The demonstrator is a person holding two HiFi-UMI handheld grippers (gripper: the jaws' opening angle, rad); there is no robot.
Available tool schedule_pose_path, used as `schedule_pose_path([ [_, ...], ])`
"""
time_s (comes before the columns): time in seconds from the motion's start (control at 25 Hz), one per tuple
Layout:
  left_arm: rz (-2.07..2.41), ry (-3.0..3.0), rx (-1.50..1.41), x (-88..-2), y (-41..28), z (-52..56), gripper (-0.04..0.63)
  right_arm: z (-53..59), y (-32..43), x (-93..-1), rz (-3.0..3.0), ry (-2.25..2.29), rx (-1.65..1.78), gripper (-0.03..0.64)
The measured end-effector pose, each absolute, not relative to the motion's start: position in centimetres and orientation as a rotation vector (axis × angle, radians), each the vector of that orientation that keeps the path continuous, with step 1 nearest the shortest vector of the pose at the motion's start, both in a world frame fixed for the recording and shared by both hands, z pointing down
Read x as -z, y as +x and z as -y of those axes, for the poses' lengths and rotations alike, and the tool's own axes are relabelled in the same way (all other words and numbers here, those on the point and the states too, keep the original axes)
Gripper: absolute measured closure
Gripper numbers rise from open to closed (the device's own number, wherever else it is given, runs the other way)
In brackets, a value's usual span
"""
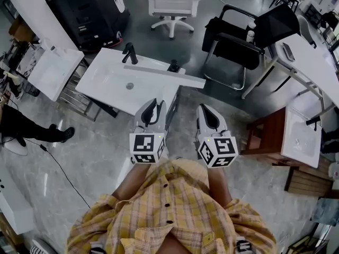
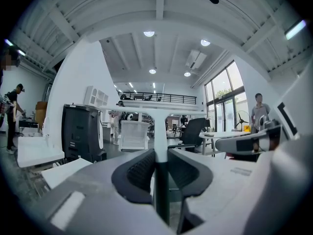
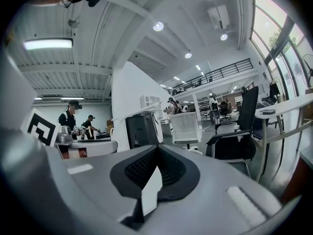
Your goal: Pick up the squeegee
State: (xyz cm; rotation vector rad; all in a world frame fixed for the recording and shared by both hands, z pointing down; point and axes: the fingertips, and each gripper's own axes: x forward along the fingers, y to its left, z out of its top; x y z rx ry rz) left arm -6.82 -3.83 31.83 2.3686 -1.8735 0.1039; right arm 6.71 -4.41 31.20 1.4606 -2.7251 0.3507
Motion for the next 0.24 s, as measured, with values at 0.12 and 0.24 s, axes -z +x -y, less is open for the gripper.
schedule_pose_path([
  [0.12,1.874,2.368,-0.103,-31.67,-6.93,4.01,0.508,4.68,6.67,-31.04,2.723,1.464,-0.351,0.618],
  [0.24,1.877,2.365,-0.102,-31.75,-7.15,4.14,0.508,4.85,6.54,-31.05,2.724,1.466,-0.348,0.618],
])
